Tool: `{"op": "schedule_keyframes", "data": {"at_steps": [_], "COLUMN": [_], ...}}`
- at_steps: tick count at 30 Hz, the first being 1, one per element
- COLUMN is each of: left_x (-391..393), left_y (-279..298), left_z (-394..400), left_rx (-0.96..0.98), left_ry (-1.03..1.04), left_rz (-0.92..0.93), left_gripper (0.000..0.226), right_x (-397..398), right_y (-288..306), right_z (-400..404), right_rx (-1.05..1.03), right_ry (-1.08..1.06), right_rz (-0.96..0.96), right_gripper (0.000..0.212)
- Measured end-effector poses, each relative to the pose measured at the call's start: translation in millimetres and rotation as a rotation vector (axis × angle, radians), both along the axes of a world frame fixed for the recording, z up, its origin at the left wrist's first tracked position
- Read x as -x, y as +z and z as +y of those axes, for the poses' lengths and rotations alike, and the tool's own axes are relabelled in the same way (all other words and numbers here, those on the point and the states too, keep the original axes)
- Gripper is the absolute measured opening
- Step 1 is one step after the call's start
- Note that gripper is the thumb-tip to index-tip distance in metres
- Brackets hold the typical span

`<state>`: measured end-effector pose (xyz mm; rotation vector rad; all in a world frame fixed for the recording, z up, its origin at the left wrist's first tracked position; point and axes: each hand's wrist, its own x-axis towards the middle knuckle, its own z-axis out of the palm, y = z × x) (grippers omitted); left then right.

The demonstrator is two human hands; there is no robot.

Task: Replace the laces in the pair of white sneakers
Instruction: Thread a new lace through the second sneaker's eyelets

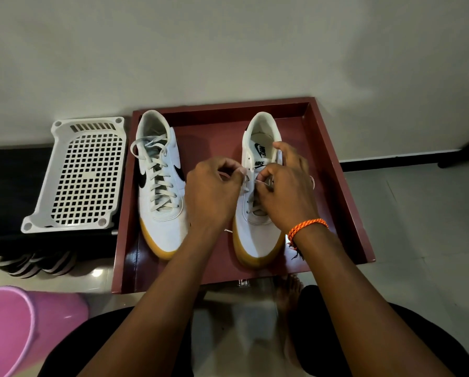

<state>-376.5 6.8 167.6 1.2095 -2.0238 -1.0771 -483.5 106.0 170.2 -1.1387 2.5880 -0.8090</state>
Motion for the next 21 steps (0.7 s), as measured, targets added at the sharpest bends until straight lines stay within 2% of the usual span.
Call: {"op": "schedule_keyframes", "data": {"at_steps": [5,8,11,14,16,18,21], "left_x": [-2,-3,-4,-4,-2,0,1], "left_y": [8,8,1,-2,-3,-7,-9], "left_z": [-4,-4,-8,-3,5,6,-5], "left_rx": [0.028,0.08,0.136,0.255,0.286,0.231,0.014], "left_ry": [0.119,0.197,0.089,-0.121,-0.166,-0.162,-0.149], "left_rz": [0.158,0.178,0.045,-0.184,-0.298,-0.289,-0.093], "left_gripper": [0.004,0.004,0.023,0.015,0.018,0.018,0.02], "right_x": [5,7,9,9,10,10,10], "right_y": [-1,2,4,5,5,5,6], "right_z": [2,3,6,7,7,8,8], "right_rx": [0.069,0.072,0.066,0.053,0.038,0.027,0.017], "right_ry": [0.011,0.017,0.026,0.041,0.051,0.054,0.051], "right_rz": [-0.074,-0.103,-0.097,-0.093,-0.093,-0.089,-0.084], "right_gripper": [0.011,0.01,0.009,0.008,0.006,0.006,0.006]}}
